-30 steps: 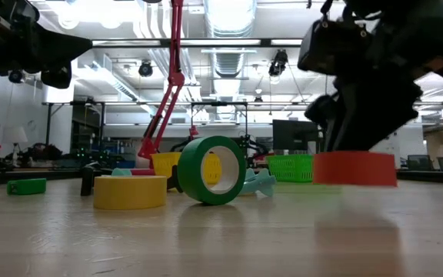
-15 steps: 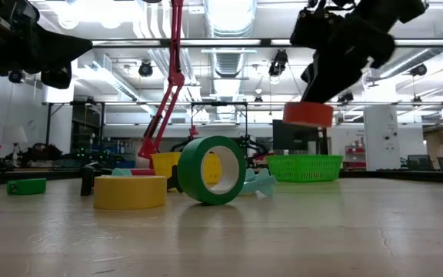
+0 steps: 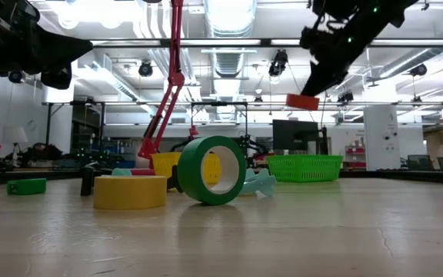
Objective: Pick and place Stapler, Stapler remover, tape
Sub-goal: Put the orange tape into the green bin
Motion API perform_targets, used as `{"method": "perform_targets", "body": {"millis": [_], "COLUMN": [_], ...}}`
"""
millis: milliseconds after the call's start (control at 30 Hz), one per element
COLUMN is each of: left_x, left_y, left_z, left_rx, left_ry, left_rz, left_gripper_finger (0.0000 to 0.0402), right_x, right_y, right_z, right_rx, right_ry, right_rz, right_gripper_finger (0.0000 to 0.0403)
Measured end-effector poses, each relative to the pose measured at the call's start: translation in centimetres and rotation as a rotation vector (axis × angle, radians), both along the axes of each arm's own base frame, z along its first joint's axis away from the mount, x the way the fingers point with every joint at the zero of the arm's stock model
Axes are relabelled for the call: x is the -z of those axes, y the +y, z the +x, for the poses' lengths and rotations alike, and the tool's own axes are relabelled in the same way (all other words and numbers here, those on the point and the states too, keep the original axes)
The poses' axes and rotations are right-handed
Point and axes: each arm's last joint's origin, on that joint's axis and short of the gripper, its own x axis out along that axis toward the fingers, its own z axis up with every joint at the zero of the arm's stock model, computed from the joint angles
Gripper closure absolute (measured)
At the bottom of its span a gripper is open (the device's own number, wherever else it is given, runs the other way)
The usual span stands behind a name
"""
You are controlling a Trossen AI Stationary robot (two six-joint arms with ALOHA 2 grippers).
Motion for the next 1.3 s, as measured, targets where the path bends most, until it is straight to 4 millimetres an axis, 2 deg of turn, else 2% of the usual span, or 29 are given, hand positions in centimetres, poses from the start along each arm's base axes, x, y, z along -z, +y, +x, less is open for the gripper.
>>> {"method": "perform_targets", "body": {"millis": [300,600,767,967,1300], "left_x": [0.0,0.0,0.0,0.0,0.0], "left_y": [0.0,0.0,0.0,0.0,0.0], "left_z": [0.0,0.0,0.0,0.0,0.0], "left_rx": [0.000,0.000,0.000,0.000,0.000], "left_ry": [0.000,0.001,0.001,0.002,0.003], "left_rz": [0.000,0.001,0.000,0.001,0.001], "left_gripper_finger": [0.0394,0.0394,0.0394,0.0394,0.0394], "right_x": [1.6,4.3,6.2,7.3,8.2], "right_y": [-6.8,-11.6,-13.3,-14.6,-15.2], "right_z": [-2.4,-3.1,-2.6,-1.6,-1.4], "right_rx": [0.166,0.209,0.229,0.212,0.211], "right_ry": [0.060,0.033,0.101,0.149,0.197], "right_rz": [0.059,0.156,0.204,0.217,0.207], "right_gripper_finger": [0.0349,0.0349,0.0349,0.0349,0.0349]}}
